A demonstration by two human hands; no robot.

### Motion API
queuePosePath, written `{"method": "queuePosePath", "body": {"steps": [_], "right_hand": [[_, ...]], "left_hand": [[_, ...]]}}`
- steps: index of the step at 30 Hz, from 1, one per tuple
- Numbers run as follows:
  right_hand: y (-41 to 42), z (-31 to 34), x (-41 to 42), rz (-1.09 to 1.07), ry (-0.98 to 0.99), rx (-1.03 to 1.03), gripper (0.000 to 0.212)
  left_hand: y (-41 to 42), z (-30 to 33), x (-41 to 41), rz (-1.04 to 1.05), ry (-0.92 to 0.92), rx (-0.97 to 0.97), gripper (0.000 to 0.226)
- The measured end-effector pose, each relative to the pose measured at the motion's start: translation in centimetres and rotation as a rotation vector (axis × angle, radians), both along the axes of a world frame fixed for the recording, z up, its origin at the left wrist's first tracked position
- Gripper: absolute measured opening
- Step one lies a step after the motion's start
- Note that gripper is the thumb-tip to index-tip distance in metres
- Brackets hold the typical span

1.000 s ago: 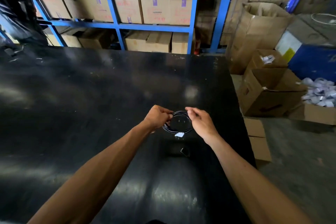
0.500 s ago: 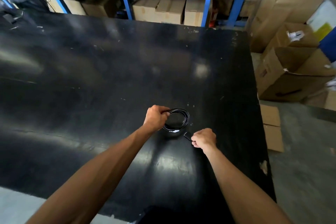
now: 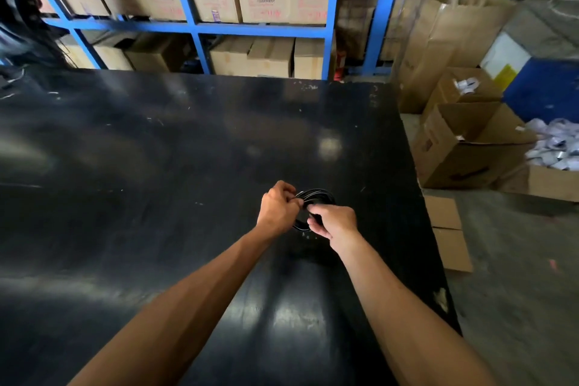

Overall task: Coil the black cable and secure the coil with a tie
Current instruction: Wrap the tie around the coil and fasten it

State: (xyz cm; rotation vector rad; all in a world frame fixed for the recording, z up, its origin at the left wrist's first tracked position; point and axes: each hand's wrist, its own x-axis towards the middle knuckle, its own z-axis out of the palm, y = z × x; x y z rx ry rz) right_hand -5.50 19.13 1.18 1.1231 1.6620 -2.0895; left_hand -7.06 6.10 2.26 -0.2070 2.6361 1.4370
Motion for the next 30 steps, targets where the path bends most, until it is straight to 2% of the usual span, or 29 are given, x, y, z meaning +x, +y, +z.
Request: {"method": "queuePosePath", "body": {"steps": [3, 6, 9, 10, 12, 16, 18, 22, 27, 30], "right_hand": [[-0.4, 0.9, -0.2, -0.043, 0.025, -0.096, 0.003], [-0.4, 1.4, 0.3, 0.005, 0.041, -0.223, 0.016], [-0.1, 1.6, 0.8, 0.025, 0.085, -0.296, 0.019], [-0.1, 1.7, 0.8, 0.01, 0.109, -0.327, 0.016], [-0.3, 2.0, 1.0, -0.001, 0.171, -0.336, 0.01], [-1.1, 2.6, 1.4, 0.006, 0.258, 0.033, 0.021], [-1.3, 3.1, 1.4, -0.017, 0.29, 0.137, 0.028], [-1.2, 3.8, 1.5, 0.004, 0.321, 0.009, 0.013], [-0.2, 4.9, 1.0, 0.014, 0.27, -0.14, 0.019], [0.6, 5.2, 1.1, 0.123, 0.23, -0.075, 0.021]], "left_hand": [[-0.3, 0.7, 0.0, -0.054, -0.055, 0.029, 0.03], [-1.0, 1.4, -0.4, -0.084, -0.144, 0.119, 0.038], [-1.5, 2.6, -0.4, -0.131, -0.193, 0.173, 0.02], [-1.7, 2.7, -0.3, -0.127, -0.191, 0.171, 0.02], [-1.9, 2.5, -0.3, -0.085, -0.16, 0.142, 0.026], [-1.5, 2.3, 0.1, -0.016, -0.09, 0.057, 0.031], [-1.1, 2.1, 0.5, -0.045, -0.017, 0.005, 0.031], [-1.0, 2.4, 1.0, -0.106, 0.149, -0.111, 0.03], [-1.6, 2.3, 1.3, -0.27, 0.333, -0.294, 0.039], [-1.8, 1.4, 1.5, -0.36, 0.398, -0.315, 0.041]]}}
